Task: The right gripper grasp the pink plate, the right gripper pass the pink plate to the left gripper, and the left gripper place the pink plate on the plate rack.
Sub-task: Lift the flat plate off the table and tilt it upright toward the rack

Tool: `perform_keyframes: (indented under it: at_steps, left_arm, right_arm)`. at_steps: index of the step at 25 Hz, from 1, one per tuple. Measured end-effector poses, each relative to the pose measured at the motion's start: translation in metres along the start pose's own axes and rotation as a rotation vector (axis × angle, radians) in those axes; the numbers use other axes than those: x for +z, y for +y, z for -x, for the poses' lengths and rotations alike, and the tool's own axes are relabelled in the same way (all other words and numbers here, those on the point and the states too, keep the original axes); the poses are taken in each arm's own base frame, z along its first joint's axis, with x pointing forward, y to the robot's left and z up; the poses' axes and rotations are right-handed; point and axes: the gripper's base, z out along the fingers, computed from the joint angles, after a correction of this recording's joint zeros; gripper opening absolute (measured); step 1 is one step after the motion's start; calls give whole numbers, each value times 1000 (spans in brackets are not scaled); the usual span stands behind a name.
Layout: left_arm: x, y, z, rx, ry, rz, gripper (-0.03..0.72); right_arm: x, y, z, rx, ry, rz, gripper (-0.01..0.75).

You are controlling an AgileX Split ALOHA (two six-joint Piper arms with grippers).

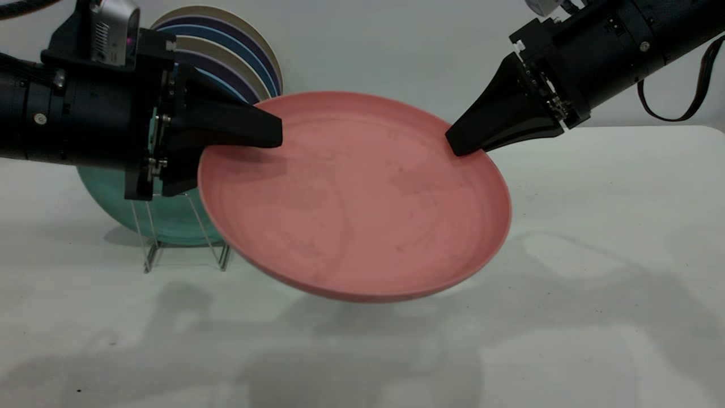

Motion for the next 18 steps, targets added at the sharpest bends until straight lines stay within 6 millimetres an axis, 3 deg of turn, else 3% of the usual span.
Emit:
perform_keyframes:
  at_steps: [6, 14, 18]
  left_arm:
    - [-1, -2, 0, -15, 1, -33, 238]
    - [-1, -3, -5, -47, 60, -37, 238]
    - [-1, -3, -8, -58, 89, -42, 238]
  right_arm:
    - [0, 1, 0, -9, 0, 0, 21]
    - [-2, 3, 0, -23, 12, 8, 24]
    - [-2, 4, 0, -19, 7, 12, 60]
